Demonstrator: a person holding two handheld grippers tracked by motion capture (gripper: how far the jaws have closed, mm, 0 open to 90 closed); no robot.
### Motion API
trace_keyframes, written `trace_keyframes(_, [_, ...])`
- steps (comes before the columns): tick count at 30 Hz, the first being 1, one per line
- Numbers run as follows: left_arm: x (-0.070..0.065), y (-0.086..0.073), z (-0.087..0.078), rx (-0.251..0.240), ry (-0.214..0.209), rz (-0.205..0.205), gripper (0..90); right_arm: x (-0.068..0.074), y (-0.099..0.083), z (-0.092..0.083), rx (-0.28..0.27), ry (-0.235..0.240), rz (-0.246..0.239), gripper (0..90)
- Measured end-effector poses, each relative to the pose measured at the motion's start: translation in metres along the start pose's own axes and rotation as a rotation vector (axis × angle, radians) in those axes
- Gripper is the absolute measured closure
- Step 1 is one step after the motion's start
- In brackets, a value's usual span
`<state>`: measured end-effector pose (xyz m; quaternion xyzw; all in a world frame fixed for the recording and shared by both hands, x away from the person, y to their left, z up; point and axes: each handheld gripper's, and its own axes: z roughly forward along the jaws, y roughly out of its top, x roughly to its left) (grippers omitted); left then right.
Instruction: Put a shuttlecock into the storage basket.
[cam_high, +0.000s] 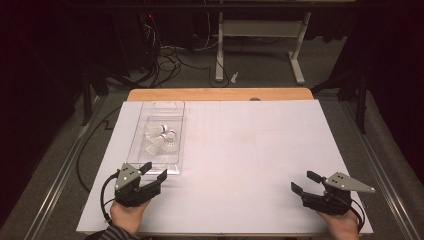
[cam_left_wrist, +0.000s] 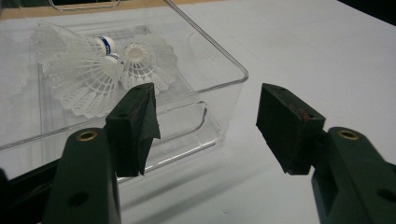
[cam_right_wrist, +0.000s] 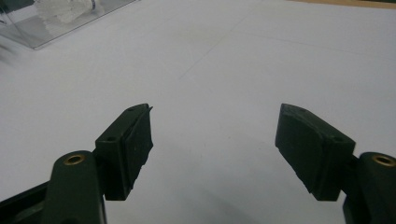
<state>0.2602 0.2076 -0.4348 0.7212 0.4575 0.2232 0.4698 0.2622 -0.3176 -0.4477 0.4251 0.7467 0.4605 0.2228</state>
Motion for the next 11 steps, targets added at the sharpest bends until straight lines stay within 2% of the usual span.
trace_keyframes(11, [-0.0007, -0.0006, -0.0011, -0.007, -0.006, -0.001, 38.9, -0.0001, 0.0003, -0.0008, -0.005, 0.000, -0.001, 28.0])
